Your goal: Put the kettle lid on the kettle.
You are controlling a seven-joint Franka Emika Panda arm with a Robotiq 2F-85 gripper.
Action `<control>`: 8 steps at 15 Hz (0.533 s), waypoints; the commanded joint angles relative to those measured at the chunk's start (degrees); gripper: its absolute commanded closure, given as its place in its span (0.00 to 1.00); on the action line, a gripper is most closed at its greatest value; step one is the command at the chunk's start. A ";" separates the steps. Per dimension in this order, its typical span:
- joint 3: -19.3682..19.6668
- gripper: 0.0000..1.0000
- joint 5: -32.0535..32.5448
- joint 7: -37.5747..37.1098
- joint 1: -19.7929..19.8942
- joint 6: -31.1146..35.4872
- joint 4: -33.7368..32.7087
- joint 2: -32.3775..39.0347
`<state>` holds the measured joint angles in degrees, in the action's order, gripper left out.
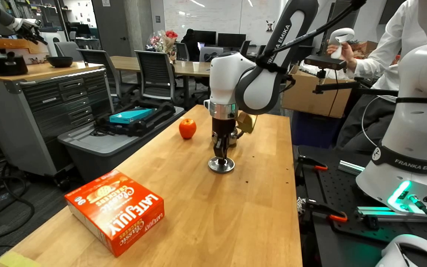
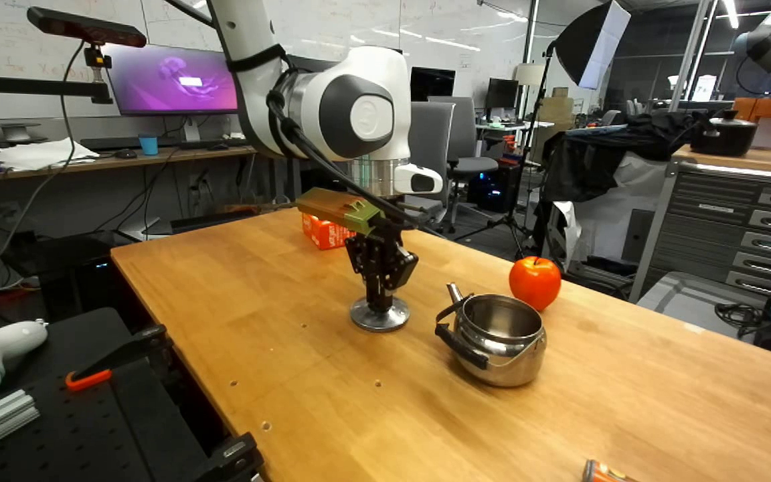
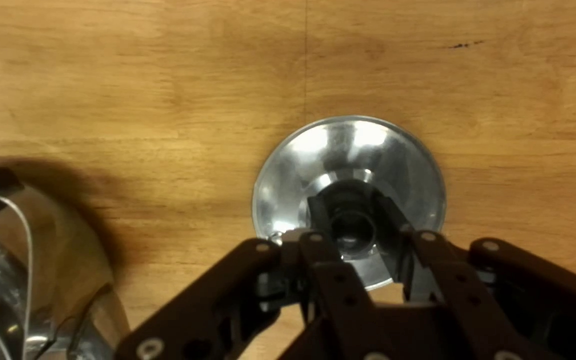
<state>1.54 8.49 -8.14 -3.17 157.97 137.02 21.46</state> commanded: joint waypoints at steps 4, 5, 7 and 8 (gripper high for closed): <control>1.87 0.93 0.62 -1.32 -1.76 -1.56 -0.36 -1.78; 2.06 0.93 0.85 -1.52 -1.94 -1.79 -0.23 -2.18; 2.58 0.93 1.47 -2.24 -2.53 -2.19 0.13 -3.19; 2.82 0.93 1.79 -2.50 -2.88 -2.53 0.33 -3.77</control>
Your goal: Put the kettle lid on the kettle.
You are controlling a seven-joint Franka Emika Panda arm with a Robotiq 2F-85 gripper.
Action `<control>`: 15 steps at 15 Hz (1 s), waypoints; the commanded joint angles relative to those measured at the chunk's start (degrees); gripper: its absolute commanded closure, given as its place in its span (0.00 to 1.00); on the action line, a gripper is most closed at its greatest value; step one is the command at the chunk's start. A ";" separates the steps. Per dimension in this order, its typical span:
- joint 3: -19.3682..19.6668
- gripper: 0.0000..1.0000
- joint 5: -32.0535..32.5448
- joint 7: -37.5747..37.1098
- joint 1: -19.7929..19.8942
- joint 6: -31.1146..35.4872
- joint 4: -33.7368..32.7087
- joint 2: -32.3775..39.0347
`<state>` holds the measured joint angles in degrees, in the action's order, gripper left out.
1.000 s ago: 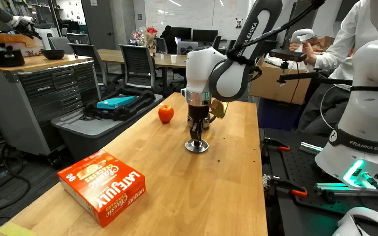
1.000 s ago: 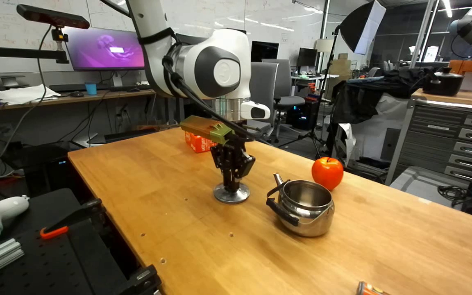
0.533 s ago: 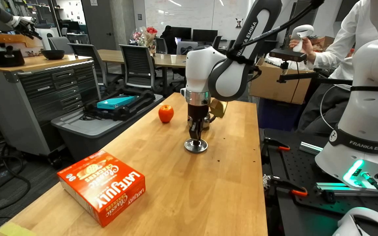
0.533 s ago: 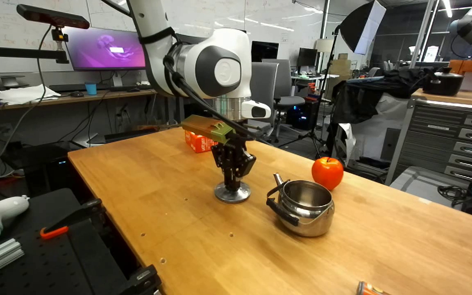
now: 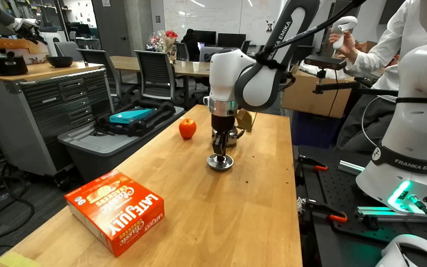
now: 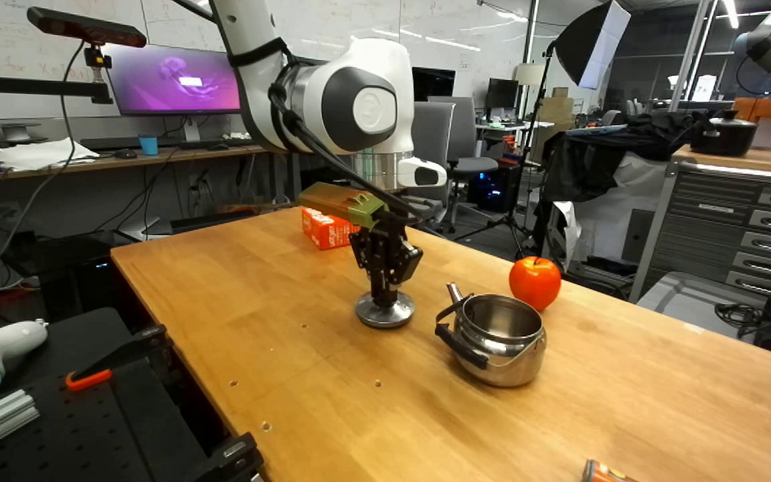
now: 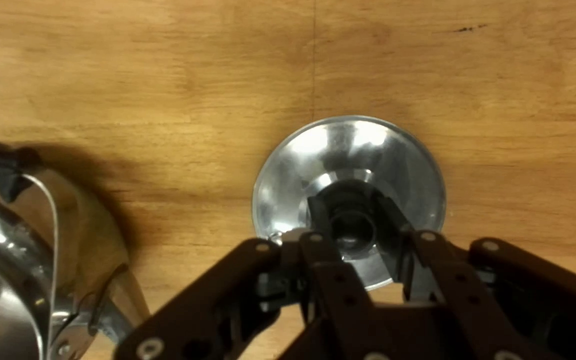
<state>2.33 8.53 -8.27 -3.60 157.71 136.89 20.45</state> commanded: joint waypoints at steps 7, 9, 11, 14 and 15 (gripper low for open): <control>1.42 0.93 2.27 -4.37 -3.60 -7.01 1.36 -7.50; 1.40 0.93 3.23 -5.71 -3.95 -8.56 1.49 -9.13; 0.91 0.93 3.76 -6.70 -3.83 -10.39 1.71 -10.98; 0.16 0.93 4.37 -7.59 -3.54 -12.94 2.28 -13.76; -0.15 0.93 4.30 -7.57 -3.35 -13.66 2.41 -14.59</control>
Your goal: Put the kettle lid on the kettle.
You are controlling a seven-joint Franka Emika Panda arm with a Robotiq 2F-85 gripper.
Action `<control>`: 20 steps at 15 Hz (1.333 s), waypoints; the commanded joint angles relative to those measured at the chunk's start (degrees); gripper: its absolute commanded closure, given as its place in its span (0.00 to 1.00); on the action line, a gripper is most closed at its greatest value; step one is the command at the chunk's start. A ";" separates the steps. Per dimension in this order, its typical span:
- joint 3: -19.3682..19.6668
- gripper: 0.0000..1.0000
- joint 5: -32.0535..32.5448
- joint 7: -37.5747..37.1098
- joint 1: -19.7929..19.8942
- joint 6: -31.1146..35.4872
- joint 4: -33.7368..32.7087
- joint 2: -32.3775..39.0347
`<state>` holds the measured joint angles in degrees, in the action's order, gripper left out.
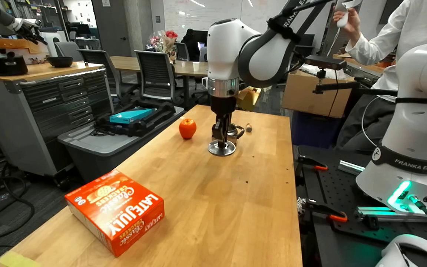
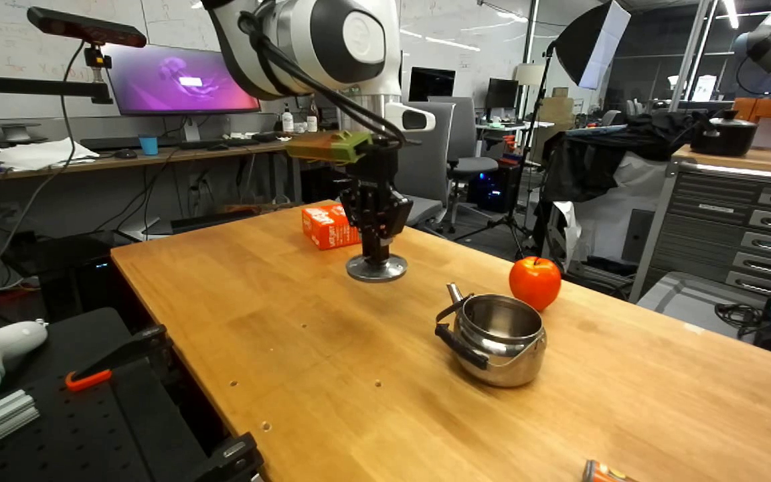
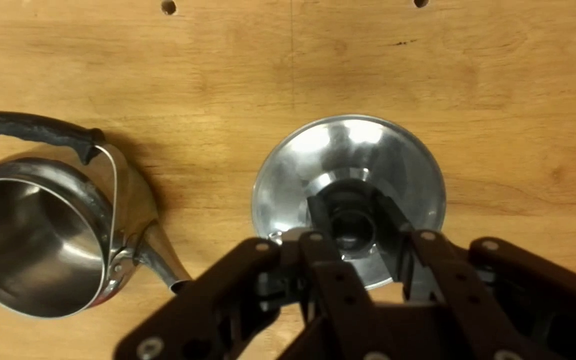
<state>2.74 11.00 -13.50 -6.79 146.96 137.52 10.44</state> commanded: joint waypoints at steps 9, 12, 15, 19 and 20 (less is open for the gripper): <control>-2.62 0.93 1.41 -2.07 1.05 -5.76 4.49 -12.87; -3.17 0.93 1.04 -1.69 1.50 -6.65 5.34 -15.58; -3.53 0.93 1.11 -1.68 2.15 -9.36 5.39 -17.94; -3.27 0.93 1.25 -1.27 3.80 -12.59 4.74 -20.59; -3.16 0.93 1.09 -1.10 4.30 -13.17 4.53 -21.10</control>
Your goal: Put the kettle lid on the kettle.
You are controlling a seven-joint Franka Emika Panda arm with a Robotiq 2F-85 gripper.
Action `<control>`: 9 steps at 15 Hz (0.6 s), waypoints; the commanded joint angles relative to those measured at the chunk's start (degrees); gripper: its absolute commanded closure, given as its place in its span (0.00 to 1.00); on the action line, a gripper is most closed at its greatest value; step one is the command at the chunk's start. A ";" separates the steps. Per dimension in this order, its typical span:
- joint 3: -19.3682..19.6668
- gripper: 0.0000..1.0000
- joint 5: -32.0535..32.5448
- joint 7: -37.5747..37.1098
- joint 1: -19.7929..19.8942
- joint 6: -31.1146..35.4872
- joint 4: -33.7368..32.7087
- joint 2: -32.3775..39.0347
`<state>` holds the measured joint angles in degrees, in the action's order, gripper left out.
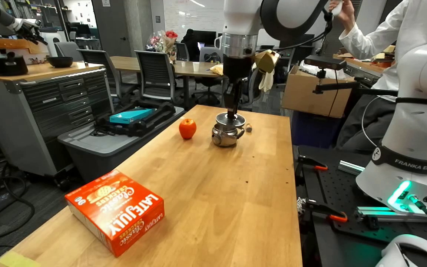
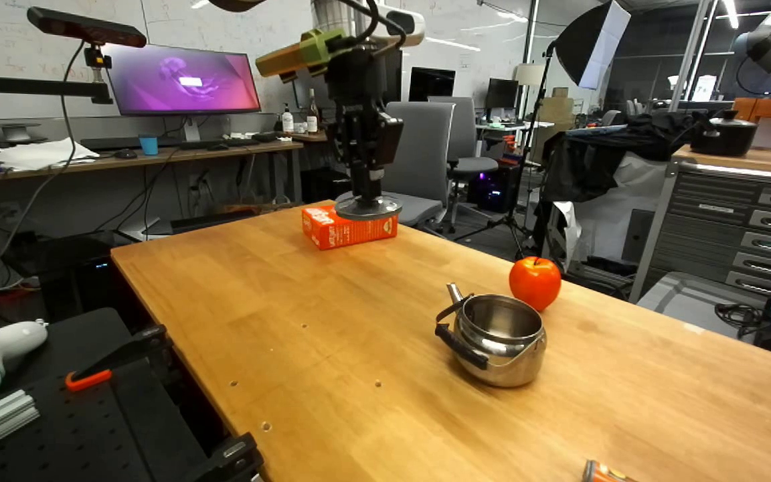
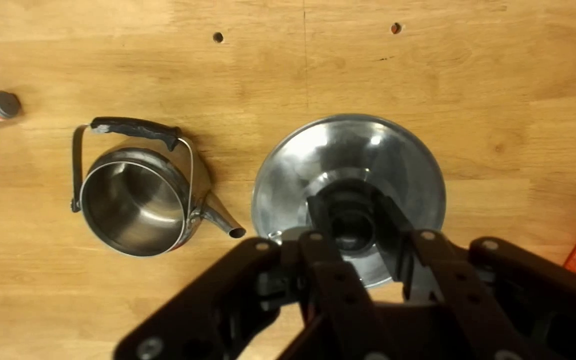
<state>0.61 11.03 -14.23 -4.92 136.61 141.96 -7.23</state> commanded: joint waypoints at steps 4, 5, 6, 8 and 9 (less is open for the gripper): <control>-0.55 0.93 1.07 0.07 4.93 -3.87 -0.51 -5.16; -0.42 0.93 1.03 0.25 5.56 -4.05 -0.66 -5.40; -0.30 0.93 0.95 0.33 6.15 -4.16 -0.81 -5.60; 0.12 0.93 0.63 0.96 7.29 -4.27 -1.31 -5.67; 0.29 0.93 0.68 1.01 7.86 -4.27 -1.60 -5.61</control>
<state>0.75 11.03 -14.04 1.22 134.12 141.44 -11.58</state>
